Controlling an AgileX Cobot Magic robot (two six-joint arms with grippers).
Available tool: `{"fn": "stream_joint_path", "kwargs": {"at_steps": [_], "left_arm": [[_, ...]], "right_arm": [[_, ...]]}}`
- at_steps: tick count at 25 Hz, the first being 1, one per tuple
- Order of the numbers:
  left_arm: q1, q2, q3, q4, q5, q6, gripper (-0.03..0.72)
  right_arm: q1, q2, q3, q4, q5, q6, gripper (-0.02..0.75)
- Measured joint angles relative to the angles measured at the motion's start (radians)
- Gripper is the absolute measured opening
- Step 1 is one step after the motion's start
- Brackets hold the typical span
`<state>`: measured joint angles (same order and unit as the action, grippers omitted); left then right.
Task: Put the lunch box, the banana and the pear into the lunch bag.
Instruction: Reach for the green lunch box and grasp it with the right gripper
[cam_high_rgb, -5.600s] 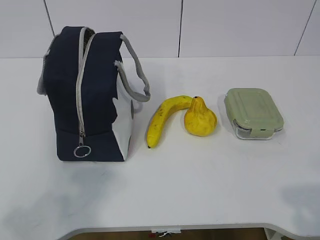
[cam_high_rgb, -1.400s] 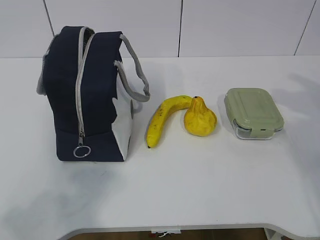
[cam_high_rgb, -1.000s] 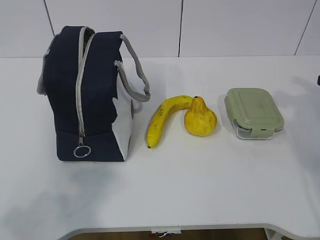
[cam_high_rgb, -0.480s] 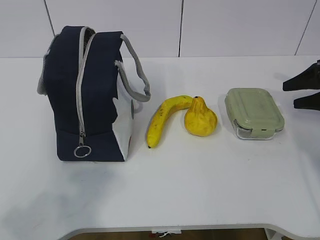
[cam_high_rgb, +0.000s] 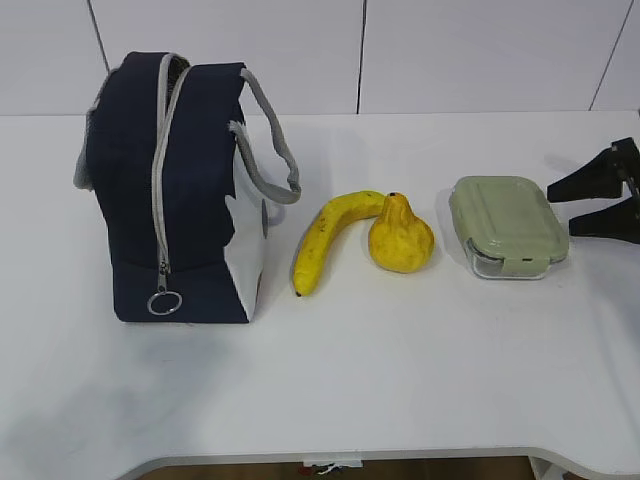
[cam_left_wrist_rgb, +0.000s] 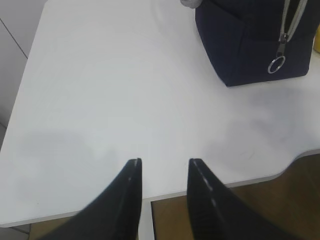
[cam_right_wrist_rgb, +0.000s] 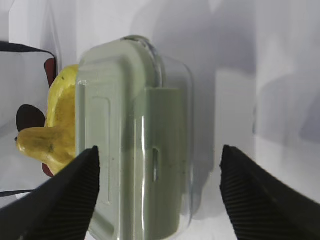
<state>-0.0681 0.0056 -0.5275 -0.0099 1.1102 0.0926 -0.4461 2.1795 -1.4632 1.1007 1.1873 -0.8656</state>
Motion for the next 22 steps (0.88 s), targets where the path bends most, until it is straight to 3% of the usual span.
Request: {"fn": "stream_joint_path", "kwargs": {"at_steps": [22], "left_arm": [[0.0,0.0,0.0,0.0,0.0,0.0,0.239]], "right_arm": [[0.038,0.039,-0.001,0.02,-0.002,0.002,0.592]]}}
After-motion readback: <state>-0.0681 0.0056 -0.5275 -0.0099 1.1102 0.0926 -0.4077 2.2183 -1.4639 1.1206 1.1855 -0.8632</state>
